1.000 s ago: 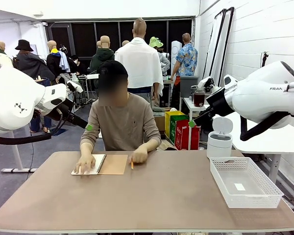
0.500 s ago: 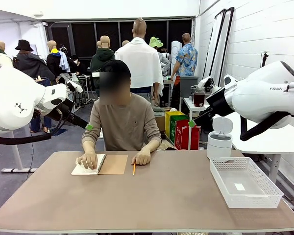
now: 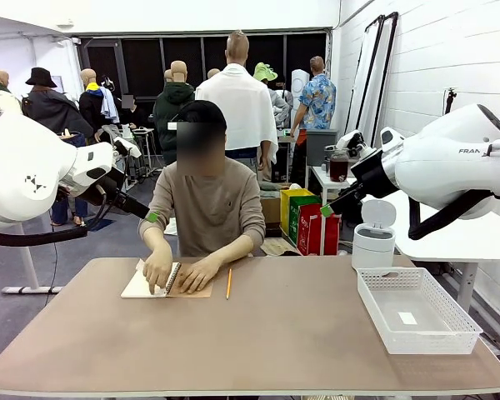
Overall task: Sort the paper based on its condition.
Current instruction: If a person hands you a paper, place it in the Organizing basket , and if it's crumpled, put it in the Trash can.
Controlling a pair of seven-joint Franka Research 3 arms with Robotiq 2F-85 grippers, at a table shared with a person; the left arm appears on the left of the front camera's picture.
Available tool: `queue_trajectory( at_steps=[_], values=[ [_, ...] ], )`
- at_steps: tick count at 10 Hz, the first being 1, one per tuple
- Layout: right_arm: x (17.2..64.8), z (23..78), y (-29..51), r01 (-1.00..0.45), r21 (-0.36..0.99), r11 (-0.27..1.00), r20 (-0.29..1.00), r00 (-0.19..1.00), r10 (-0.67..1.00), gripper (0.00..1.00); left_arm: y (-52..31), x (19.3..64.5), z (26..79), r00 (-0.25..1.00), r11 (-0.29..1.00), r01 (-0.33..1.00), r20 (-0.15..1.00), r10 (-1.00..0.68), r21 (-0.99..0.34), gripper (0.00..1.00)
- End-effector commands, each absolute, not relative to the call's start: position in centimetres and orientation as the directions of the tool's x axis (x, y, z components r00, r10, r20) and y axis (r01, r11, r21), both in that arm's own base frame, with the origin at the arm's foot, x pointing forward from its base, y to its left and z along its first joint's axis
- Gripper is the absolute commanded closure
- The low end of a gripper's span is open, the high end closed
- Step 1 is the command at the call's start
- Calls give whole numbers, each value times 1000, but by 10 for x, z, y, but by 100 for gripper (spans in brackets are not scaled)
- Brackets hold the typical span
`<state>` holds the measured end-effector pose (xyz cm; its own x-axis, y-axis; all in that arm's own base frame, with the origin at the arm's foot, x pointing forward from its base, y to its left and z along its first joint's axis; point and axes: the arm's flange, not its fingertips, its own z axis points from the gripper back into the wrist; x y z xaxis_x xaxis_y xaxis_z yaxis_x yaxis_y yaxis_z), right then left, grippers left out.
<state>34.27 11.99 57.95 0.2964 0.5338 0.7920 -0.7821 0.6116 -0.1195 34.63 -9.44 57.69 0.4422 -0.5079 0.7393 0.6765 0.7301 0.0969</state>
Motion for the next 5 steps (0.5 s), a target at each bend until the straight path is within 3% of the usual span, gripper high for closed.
queue_trajectory(
  at_steps=[1, 5],
  values=[
    [343, 579, 119, -784, -119, 610, 792, 295, 534, 0, -94, 345, 577, 437, 720, 687, 739, -513, 94, 0],
    [343, 579, 119, -784, -119, 610, 792, 295, 534, 0, -94, 345, 577, 437, 720, 687, 739, -513, 94, 0]
  ],
)
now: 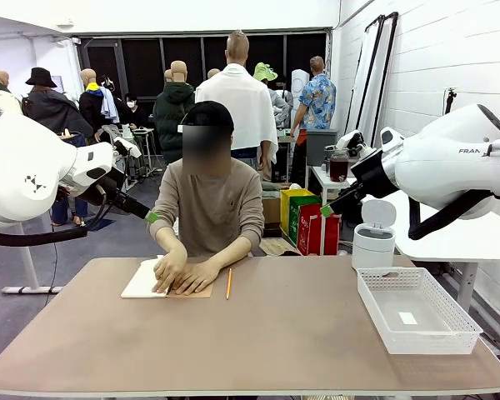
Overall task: Sort the paper based on its condition.
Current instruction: If a person hands you a paper, place it in the Organizing basket , and if it's crumpled, put it in the Trash can.
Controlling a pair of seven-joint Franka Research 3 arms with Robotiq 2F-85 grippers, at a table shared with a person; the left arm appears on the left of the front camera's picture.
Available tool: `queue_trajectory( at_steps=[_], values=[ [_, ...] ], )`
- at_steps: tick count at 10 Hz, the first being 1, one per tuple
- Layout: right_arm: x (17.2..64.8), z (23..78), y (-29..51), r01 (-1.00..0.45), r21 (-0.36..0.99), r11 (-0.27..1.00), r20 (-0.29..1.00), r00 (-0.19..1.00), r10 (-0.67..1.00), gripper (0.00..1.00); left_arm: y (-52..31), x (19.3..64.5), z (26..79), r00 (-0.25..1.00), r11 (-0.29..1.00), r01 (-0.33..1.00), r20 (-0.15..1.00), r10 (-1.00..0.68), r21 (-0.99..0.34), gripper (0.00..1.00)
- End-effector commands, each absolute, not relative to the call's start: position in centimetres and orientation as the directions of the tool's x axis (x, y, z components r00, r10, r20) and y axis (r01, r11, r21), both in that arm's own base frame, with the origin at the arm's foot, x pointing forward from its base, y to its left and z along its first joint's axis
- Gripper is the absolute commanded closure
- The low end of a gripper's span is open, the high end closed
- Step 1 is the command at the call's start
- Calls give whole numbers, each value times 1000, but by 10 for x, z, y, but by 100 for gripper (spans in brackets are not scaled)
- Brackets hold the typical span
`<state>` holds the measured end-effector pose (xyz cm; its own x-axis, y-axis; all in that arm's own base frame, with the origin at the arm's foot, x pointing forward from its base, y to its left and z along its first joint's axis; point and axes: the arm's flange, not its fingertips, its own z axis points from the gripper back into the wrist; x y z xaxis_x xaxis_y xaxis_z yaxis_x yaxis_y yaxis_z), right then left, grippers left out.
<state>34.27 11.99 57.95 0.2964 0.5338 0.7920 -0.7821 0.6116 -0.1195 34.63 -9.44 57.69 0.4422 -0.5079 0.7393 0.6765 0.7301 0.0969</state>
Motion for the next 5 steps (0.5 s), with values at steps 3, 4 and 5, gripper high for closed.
queue_trajectory(
  at_steps=[3, 4, 5],
  values=[
    [343, 579, 119, -784, -119, 610, 792, 295, 534, 0, -94, 345, 577, 437, 720, 687, 739, -513, 94, 0],
    [343, 579, 119, -784, -119, 610, 792, 295, 534, 0, -94, 345, 577, 437, 720, 687, 739, -513, 94, 0],
    [343, 579, 119, -784, -119, 610, 792, 295, 534, 0, -94, 345, 577, 437, 720, 687, 739, -513, 94, 0]
  ],
)
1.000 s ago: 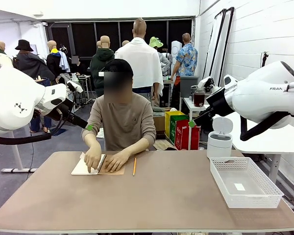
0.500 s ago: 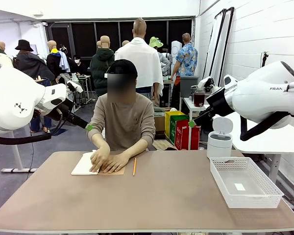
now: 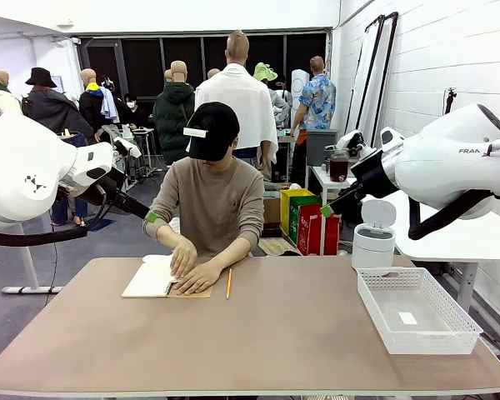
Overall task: Sort the paper based on its condition.
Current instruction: If a person hands you a paper, place it in the Organizing basket , and if it's crumpled, put it in the Trash can.
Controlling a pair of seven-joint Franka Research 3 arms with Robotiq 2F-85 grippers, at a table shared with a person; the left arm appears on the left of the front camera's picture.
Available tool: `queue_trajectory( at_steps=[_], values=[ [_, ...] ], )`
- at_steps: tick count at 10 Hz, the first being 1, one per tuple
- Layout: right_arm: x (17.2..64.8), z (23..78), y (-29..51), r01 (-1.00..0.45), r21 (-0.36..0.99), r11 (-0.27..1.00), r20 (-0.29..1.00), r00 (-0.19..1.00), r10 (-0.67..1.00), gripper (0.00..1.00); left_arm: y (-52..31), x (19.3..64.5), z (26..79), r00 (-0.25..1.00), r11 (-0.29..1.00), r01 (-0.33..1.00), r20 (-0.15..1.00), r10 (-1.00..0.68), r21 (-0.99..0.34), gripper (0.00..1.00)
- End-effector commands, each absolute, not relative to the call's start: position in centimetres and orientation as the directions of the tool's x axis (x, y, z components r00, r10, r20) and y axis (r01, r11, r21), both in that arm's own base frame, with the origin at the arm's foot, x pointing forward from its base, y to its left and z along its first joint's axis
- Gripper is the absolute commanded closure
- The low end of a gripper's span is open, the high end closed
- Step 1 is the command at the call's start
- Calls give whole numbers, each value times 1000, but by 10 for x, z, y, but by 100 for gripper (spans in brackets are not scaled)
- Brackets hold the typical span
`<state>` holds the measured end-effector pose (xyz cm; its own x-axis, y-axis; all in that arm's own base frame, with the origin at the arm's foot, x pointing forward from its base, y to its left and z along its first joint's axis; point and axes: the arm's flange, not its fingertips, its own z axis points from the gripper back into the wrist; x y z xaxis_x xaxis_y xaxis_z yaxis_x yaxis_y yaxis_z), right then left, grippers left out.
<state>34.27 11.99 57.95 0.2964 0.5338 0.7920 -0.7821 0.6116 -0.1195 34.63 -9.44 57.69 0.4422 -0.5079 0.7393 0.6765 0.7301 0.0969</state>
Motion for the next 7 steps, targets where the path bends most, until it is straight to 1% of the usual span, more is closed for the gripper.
queue_trajectory(
  at_steps=[1, 7],
  values=[
    [343, 579, 119, -784, -119, 610, 792, 295, 534, 0, -94, 345, 577, 437, 720, 687, 739, -513, 94, 0],
    [343, 579, 119, -784, -119, 610, 792, 295, 534, 0, -94, 345, 577, 437, 720, 687, 739, -513, 94, 0]
  ],
)
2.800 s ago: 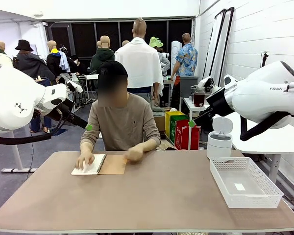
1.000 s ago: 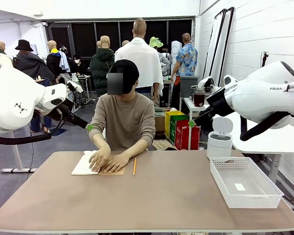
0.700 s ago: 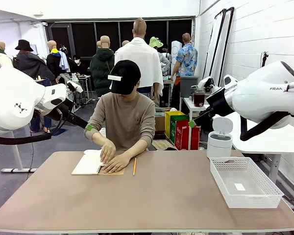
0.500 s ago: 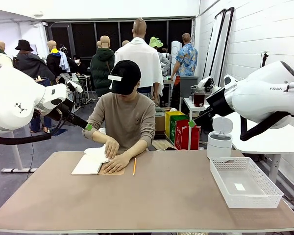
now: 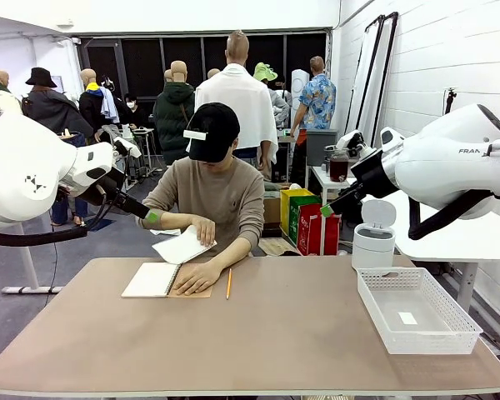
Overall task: Sort the paper based on its condition.
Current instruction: If a person hands you a paper, place it in the Organizing basket , and if it's crumpled, put it in the Trash can.
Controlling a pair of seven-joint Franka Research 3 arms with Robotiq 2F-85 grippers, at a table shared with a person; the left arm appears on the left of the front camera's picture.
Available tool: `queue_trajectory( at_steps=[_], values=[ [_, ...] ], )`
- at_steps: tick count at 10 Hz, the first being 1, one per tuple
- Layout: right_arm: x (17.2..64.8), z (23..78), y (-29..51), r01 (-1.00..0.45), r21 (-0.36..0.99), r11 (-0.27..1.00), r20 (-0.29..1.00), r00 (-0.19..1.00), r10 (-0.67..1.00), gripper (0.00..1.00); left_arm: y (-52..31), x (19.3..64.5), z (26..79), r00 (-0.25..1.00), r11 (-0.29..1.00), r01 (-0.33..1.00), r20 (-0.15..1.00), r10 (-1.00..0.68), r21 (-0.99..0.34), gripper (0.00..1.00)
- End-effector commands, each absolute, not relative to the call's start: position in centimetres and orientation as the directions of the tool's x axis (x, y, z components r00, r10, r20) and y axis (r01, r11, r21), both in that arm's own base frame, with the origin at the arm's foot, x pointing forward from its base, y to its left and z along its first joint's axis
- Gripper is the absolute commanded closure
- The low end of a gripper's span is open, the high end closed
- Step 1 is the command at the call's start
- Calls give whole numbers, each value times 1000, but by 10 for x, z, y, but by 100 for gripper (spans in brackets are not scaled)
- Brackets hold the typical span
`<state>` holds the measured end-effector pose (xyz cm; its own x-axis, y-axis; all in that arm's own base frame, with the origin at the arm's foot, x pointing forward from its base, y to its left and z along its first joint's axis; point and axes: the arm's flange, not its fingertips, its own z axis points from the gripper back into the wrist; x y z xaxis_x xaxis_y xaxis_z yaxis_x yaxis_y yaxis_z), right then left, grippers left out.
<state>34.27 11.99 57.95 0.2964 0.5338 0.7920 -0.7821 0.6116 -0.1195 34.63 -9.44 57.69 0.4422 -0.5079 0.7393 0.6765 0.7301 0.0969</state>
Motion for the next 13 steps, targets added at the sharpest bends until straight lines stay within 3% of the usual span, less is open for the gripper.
queue_trajectory(
  at_steps=[1, 13],
  values=[
    [343, 579, 119, -784, -119, 610, 792, 295, 534, 0, -94, 345, 577, 437, 720, 687, 739, -513, 94, 0],
    [343, 579, 119, -784, -119, 610, 792, 295, 534, 0, -94, 345, 577, 437, 720, 687, 739, -513, 94, 0]
  ],
)
